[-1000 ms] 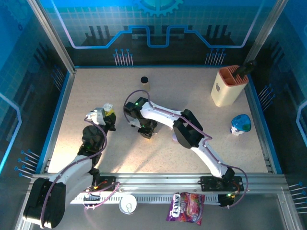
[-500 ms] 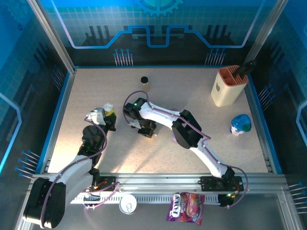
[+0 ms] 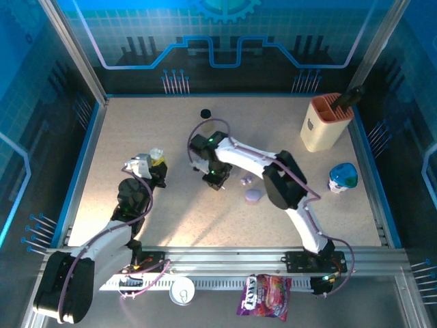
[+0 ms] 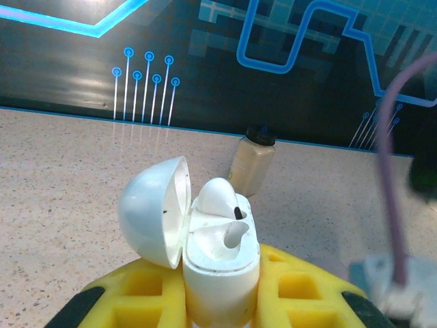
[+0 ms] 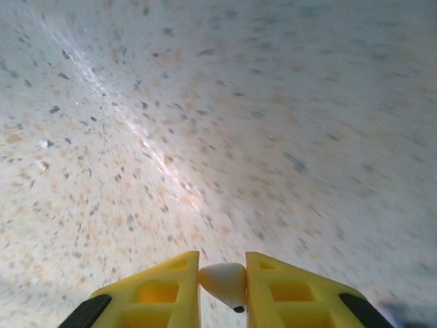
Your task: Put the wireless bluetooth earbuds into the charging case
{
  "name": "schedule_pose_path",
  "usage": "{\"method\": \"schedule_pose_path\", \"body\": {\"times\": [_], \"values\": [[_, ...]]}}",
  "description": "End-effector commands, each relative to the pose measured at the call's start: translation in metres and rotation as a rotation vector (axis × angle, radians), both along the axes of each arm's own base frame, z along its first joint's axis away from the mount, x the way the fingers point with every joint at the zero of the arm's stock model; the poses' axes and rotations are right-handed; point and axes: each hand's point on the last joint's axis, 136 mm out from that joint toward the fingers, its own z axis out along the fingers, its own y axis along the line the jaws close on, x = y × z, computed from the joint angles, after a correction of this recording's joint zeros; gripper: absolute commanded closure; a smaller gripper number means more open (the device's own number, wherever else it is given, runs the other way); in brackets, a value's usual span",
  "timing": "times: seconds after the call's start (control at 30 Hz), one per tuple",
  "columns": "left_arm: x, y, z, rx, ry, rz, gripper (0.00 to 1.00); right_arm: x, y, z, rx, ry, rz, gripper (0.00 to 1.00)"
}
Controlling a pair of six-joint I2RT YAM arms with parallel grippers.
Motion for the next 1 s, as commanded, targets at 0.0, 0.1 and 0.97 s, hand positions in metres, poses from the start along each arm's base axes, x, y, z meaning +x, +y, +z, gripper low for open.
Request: {"method": "schedule_pose_path", "body": {"times": [0.0,0.1,0.97], "values": [[0.004,-0.008,0.01,0.011,-0.028,-0.051,0.88,0.019,0.016,0.059,0.292,-0.066,-0.096,0.81],[0.006,-0.029,0.012,0.035,-0.037,-0.173,0.88,0.026,0.014,0.099,0.485,-0.112,-0.133,0.81],[-0.015,-0.158,0.026,0.196,-0.3,-0.661,0.92,0.004,0.04,0.209,0.964,-0.14,-0.012,0.8]]}}
